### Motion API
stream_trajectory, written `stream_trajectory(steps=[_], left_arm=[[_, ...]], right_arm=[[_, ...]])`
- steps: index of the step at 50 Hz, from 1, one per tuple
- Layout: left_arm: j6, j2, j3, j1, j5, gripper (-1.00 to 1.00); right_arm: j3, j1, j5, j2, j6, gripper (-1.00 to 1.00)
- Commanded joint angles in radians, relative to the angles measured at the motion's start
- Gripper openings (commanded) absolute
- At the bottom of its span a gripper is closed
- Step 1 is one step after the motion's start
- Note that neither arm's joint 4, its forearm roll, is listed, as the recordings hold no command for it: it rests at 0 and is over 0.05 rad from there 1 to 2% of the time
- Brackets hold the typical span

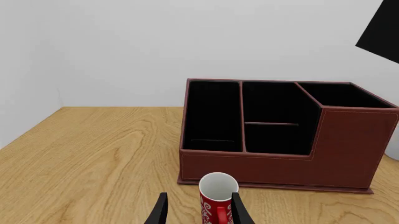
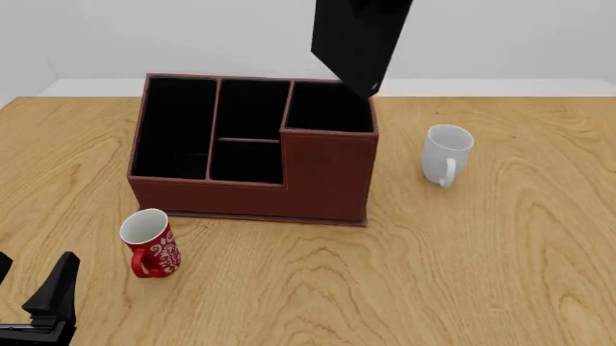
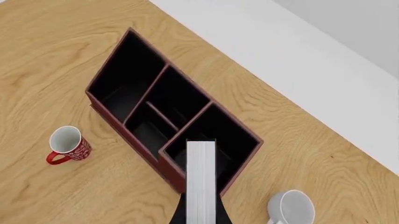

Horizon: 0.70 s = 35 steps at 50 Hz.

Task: Pick up the book and place it in the right compartment of the caddy.

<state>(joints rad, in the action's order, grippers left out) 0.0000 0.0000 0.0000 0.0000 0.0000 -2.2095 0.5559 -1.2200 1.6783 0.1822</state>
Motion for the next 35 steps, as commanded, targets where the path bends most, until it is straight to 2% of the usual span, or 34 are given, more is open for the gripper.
stream_trajectory(steps=[1, 15, 28, 35], left_arm=[[0.000, 0.000, 0.000, 0.000, 0.000, 1.00], [0.000, 0.000, 0.000, 0.000, 0.000, 1.00], [0.000, 0.000, 0.000, 0.000, 0.000, 1.00], [0.000, 0.000, 0.000, 0.000, 0.000, 1.00]], right_arm=[[-0.066, -0.022, 0.000, 0.056, -0.026, -1.00], [-0.128, -0.036, 0.000, 0.126, -0.077, -1.00], [-0.171, -0.058, 0.001, 0.189, -0.087, -1.00], [-0.143, -0.061, 0.020, 0.190, -0.094, -1.00]])
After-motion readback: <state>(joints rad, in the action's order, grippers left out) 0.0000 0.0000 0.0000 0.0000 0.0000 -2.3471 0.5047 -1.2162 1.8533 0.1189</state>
